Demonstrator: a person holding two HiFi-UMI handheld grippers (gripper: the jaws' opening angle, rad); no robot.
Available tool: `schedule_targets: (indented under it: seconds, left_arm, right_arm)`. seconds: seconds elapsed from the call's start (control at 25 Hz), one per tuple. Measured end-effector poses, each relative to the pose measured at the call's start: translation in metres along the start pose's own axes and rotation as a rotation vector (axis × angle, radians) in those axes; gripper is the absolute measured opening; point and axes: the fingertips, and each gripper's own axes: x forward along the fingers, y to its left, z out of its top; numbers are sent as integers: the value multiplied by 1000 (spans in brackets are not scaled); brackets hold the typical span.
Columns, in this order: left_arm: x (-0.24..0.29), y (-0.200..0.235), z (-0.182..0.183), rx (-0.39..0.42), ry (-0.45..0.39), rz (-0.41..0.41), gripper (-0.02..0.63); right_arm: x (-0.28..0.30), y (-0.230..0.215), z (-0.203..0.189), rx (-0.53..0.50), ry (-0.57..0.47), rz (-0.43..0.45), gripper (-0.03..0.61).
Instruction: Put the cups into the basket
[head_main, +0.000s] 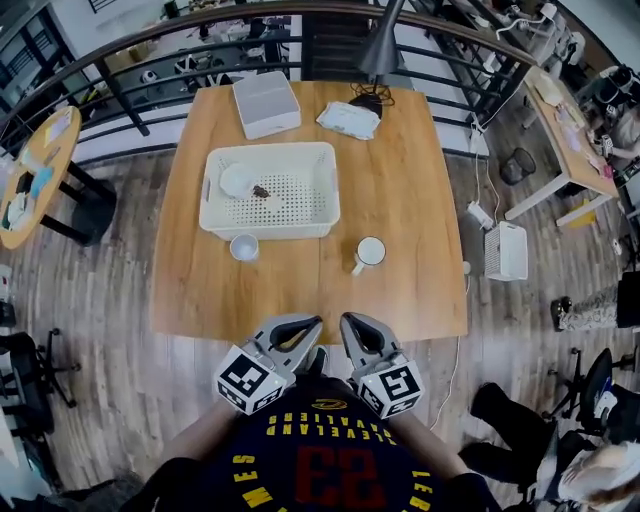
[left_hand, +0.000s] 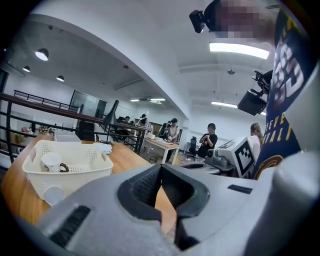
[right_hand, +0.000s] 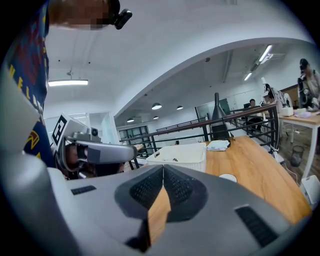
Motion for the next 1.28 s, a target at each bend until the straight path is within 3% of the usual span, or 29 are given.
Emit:
schedule_targets:
  seconds: [0.52,1.04,1.28]
  left_arm:
    - [-65,45,-17,-51,4,3,14]
    - [-123,113,-20,-16,3,68,65]
    - [-153,165,-37,-5,45,102,115]
  right_arm:
    - [61,56,-24,49,89,22,14]
    - [111,89,-13,19,115,-10,14]
    - [141,86,-15,-65,140,-14,17]
